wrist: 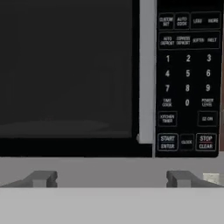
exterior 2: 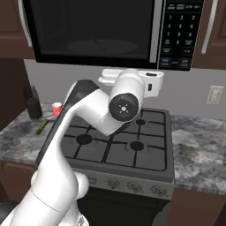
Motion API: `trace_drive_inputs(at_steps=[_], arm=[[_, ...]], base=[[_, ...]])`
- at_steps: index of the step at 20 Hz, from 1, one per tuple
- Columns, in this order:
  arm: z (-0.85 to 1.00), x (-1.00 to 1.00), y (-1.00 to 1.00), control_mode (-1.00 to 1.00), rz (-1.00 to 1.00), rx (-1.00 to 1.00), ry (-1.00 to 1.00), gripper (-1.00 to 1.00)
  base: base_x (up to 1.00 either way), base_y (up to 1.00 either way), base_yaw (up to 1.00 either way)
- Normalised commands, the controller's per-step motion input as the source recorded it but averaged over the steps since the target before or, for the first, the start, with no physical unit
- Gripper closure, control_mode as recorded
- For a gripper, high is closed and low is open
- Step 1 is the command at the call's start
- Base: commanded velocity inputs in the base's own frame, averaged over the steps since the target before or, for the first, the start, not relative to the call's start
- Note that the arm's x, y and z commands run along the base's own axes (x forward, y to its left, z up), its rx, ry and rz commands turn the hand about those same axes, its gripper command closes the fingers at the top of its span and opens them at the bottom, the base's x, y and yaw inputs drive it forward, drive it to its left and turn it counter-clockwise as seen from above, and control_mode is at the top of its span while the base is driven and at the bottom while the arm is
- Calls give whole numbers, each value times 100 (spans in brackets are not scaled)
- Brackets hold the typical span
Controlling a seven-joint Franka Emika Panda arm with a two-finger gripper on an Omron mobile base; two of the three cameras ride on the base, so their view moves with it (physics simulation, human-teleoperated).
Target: Open the microwave door.
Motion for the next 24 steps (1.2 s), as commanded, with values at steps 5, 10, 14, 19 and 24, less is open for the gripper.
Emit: trace_drive_inputs(at_steps=[5, 10, 14, 19, 24], arm=[[14, 41, -21, -100, 1, 14, -10, -100], [3, 44, -23, -100, 1, 11, -19, -100], [0, 38, -32, -100, 1, 8, -17, -100], [0, 45, -7, -100, 4, 1, -8, -100], [3, 50, -10, -100, 3, 0, 0, -100]], base=[[0, 0, 0], [0, 0, 0], [0, 0, 0], [0, 0, 0], [0, 0, 0]])
